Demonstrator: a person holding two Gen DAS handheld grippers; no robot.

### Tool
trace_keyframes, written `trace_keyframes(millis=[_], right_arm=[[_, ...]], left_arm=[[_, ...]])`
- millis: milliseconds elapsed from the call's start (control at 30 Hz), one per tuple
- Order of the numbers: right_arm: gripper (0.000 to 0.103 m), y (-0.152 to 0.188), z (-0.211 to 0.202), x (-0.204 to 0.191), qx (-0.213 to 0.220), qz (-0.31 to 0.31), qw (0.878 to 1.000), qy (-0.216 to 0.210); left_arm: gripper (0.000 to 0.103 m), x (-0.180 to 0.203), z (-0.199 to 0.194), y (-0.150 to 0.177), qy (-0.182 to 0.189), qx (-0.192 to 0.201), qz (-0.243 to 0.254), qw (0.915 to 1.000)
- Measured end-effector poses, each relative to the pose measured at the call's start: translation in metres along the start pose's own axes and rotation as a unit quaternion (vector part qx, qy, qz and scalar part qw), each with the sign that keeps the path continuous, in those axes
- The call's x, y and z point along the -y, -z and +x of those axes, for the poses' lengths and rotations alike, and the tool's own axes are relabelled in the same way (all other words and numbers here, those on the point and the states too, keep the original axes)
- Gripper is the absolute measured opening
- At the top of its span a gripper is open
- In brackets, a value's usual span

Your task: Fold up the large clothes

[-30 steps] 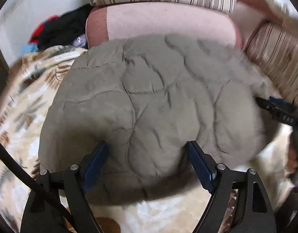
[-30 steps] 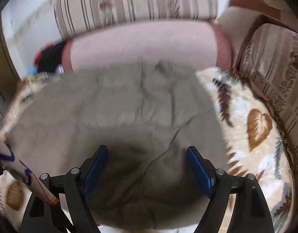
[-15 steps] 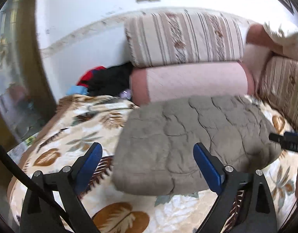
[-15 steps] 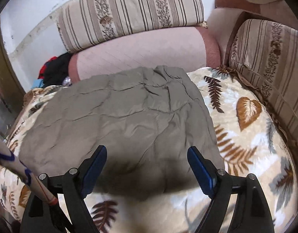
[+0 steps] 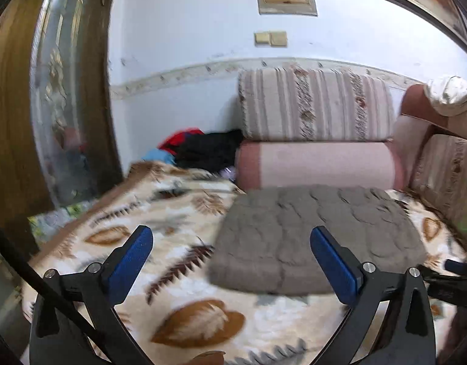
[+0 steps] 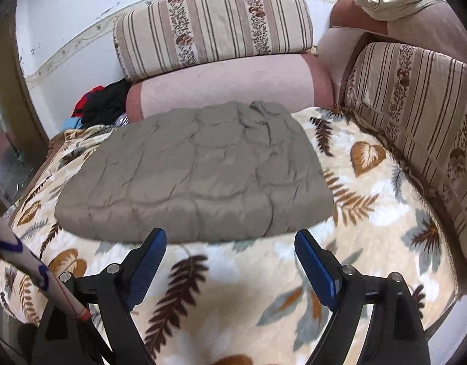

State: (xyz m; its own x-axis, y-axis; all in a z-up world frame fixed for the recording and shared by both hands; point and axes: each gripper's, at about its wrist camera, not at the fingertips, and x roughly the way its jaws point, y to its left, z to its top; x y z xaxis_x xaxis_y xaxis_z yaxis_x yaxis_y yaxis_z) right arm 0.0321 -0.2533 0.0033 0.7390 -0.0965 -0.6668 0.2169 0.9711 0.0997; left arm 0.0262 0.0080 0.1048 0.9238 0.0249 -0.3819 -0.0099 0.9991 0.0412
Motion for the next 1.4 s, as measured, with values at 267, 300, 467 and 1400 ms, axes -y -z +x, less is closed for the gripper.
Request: trace_keyframes(millis=[267, 300, 467, 1400], right_arm=[[0.090, 0.025, 0.001, -0.014, -0.014, -0.038, 0.999, 0.023], [0.090, 0.028, 0.002, -0.015, -0.017, -0.041, 0.999, 0.025], [0.090, 0.034, 0.004, -0.016, -0.026, -0.044, 0.998, 0.028], [0.092, 0.047, 0.021, -0.025, -0.052, -0.063, 0.996, 0.046]], left_arm=[[0.103, 0.021, 0.006, 0.037, 0.025, -0.069, 0.008, 0.9973], [0.103, 0.023, 0.008, 0.039, 0.026, -0.076, 0.008, 0.9968], [0.103, 0.026, 0.017, 0.051, 0.023, -0.109, 0.012, 0.9937], [0.103, 0.028, 0.048, 0.079, 0.037, -0.207, -0.001, 0.9776]])
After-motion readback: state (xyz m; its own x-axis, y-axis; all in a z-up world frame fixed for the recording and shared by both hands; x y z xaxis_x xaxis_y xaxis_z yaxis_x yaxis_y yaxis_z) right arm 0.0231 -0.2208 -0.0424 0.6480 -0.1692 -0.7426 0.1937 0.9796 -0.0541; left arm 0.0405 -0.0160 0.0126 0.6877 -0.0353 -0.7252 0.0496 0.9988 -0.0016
